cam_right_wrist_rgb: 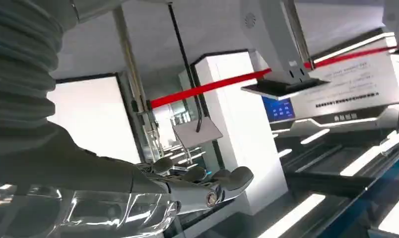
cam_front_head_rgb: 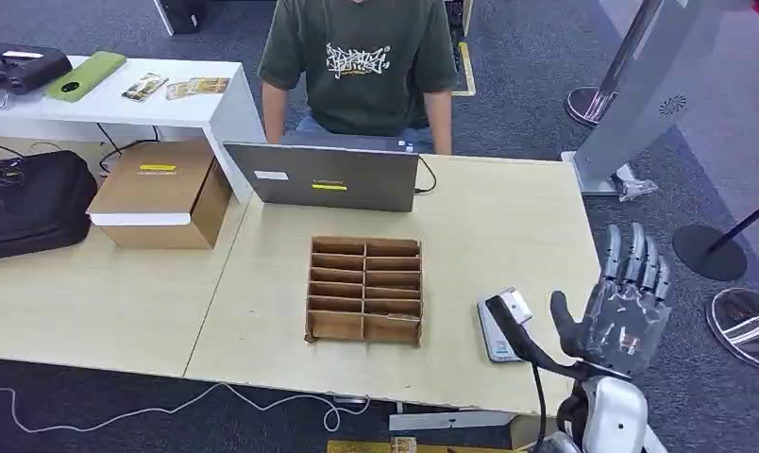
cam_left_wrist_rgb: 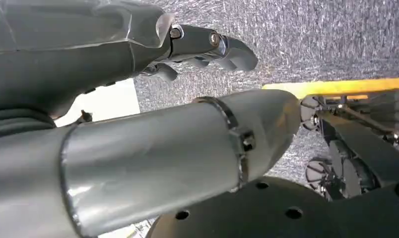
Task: Pass the card to the sensor for recognition and then transmit it.
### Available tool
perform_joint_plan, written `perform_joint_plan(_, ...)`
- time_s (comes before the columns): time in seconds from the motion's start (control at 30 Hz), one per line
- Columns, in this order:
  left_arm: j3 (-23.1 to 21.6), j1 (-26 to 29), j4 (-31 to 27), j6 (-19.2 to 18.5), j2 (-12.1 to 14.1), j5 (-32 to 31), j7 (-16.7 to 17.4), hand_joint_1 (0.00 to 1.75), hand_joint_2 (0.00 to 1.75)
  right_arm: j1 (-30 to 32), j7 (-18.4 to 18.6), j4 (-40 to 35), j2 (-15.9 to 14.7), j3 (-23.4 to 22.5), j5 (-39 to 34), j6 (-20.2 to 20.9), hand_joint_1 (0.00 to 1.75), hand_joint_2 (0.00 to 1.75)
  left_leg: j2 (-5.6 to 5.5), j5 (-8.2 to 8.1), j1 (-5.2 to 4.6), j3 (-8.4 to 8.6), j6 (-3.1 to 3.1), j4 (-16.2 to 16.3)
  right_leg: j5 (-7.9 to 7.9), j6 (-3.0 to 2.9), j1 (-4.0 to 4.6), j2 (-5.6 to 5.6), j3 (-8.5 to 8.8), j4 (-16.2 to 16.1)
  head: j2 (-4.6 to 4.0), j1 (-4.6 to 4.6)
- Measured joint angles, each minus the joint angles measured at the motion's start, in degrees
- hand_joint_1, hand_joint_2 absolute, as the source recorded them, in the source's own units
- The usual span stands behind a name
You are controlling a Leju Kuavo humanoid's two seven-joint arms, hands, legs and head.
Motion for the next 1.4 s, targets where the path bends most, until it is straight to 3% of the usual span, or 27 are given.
perform_joint_plan(0.17, 0.8, 0.2, 0.2, -0.1, -0.4, 1.1, -0.2, 0.00, 0.00, 2.6, 0.0, 0.0, 1.4, 3.8, 0.0, 7.2, 0.00, 1.75, 0.01, -0.05, 0.01, 0.03, -0.05, 0.0, -0.05, -0.05, 0.01, 0.01, 0.00, 0.0, 0.02, -0.02)
perform_joint_plan(0.33, 0.9, 0.3, 0.4, -0.7, -0.5, 1.5, -0.7, 0.00, 0.00, 3.5, 0.0, 0.7, 3.9, 10.1, 0.0, 9.2, 0.00, 1.75, 0.01, -0.05, 0.02, 0.04, -0.05, 0.0, -0.09, -0.11, 0.02, 0.01, 0.01, 0.0, 0.02, 0.00)
perform_joint_plan(0.6, 0.9, 0.4, 0.5, -0.9, -0.4, 1.7, -0.7, 0.00, 0.00, 3.9, 0.0, 1.6, 6.1, 16.0, 0.0, 9.6, 0.00, 1.75, 0.00, -0.05, 0.01, 0.03, -0.05, 0.0, -0.12, -0.09, 0.01, 0.01, 0.01, 0.0, 0.02, 0.02)
perform_joint_plan(0.83, 0.9, 0.4, 0.5, -0.9, -0.4, 1.8, -0.7, 0.00, 0.00, 3.9, 0.0, 1.7, 6.3, 16.7, 0.0, 9.9, 0.00, 1.75, 0.01, -0.06, 0.01, 0.03, -0.05, 0.0, -0.12, -0.09, 0.01, 0.01, 0.01, 0.0, 0.02, 0.00)
perform_joint_plan(0.9, 0.9, 0.5, 0.7, -0.9, -0.2, 2.2, -0.7, 0.00, 0.00, 3.8, 0.0, 2.3, 7.2, 19.0, 0.0, 10.4, 0.00, 1.75, 0.01, -0.06, 0.01, 0.02, -0.05, 0.0, -0.12, -0.09, 0.01, 0.00, 0.01, 0.0, 0.02, 0.00)
perform_joint_plan(0.97, 0.9, 0.6, 0.7, -0.9, -0.2, 2.7, -0.7, 0.00, 0.00, 3.1, -2.6, 4.0, 9.1, 21.4, 0.0, 11.2, 0.00, 1.75, 0.01, -0.06, 0.01, 0.04, -0.06, 0.0, -0.13, -0.10, 0.02, 0.01, 0.01, 0.0, 0.02, 0.02)
perform_joint_plan(1.23, 0.9, 0.7, 0.7, -0.9, -0.2, 2.7, -0.7, 0.00, 0.00, 2.4, -3.6, 5.9, 9.9, 21.6, 0.0, 11.0, 0.00, 1.75, 0.01, -0.06, 0.01, 0.03, -0.06, 0.0, -0.13, -0.10, 0.01, 0.01, 0.02, 0.0, 0.02, 0.00)
perform_joint_plan(1.4, 0.9, 0.7, 0.8, -0.9, -0.2, 2.7, -0.7, 0.00, 0.00, 1.0, -6.7, 8.2, 10.9, 21.8, 0.0, 9.5, 0.00, 1.75, 0.01, -0.06, 0.01, 0.03, -0.06, 0.0, -0.13, -0.10, 0.01, 0.02, 0.01, 0.0, 0.02, 0.00)
